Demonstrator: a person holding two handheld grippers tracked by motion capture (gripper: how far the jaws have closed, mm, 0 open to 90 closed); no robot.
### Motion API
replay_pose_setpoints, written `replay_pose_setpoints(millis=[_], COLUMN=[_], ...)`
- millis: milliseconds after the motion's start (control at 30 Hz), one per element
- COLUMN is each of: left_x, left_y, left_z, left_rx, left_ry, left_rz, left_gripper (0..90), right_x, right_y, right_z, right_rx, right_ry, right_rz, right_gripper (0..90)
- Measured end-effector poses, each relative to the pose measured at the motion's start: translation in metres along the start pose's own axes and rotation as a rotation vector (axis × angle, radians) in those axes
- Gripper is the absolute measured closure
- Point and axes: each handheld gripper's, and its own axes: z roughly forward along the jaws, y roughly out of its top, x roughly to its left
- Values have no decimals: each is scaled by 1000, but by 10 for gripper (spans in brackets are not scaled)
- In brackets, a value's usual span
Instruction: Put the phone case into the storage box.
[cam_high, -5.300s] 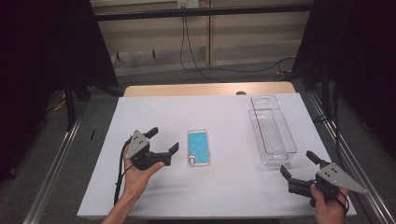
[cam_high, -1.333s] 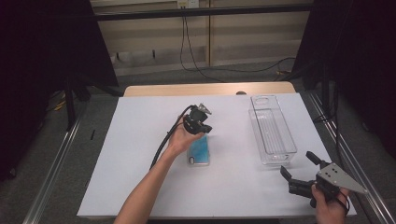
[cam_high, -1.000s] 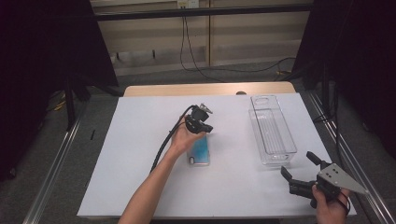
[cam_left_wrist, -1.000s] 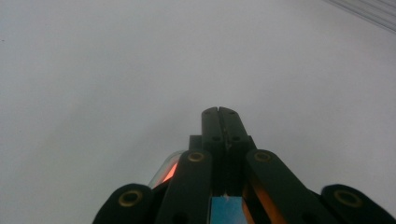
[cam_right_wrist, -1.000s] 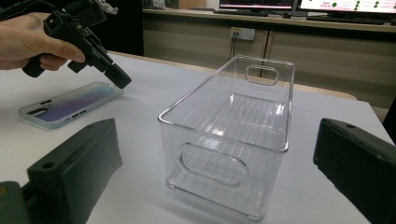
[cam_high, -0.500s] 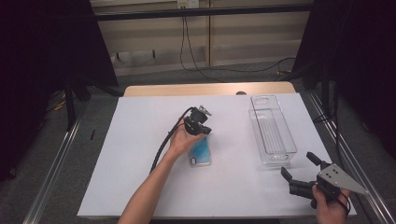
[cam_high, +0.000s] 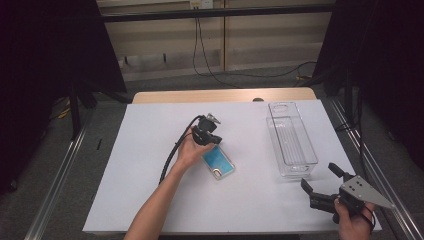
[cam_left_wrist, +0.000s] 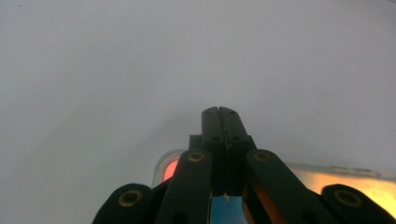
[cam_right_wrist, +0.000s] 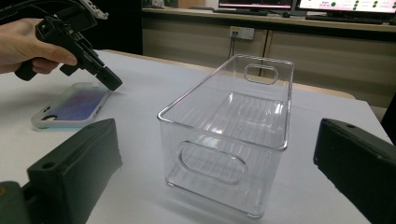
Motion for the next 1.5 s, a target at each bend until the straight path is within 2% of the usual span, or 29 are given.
replay_pose_setpoints(millis=[400,667,833,1000,1200,1500], left_x=[6,8,9,9,9,8], left_y=[-8,-10,-13,-14,-18,-22], left_z=[-3,-2,-3,-4,-6,-10], left_rx=[-13,2,-13,-6,-13,-8], left_ry=[-6,-4,-11,-7,-11,-6], left_rz=[-20,-29,-40,-25,-38,-13], left_gripper=[900,900,900,900,900,900], right_x=[0,0,0,0,0,0], right_y=[0,0,0,0,-1,-1], right_z=[0,-1,-1,-1,-1,-1], right_rx=[0,5,5,4,5,3], right_ry=[1,2,0,1,0,-3], right_rz=[-1,-2,-1,-3,-4,-3], right_gripper=[0,0,0,0,0,0])
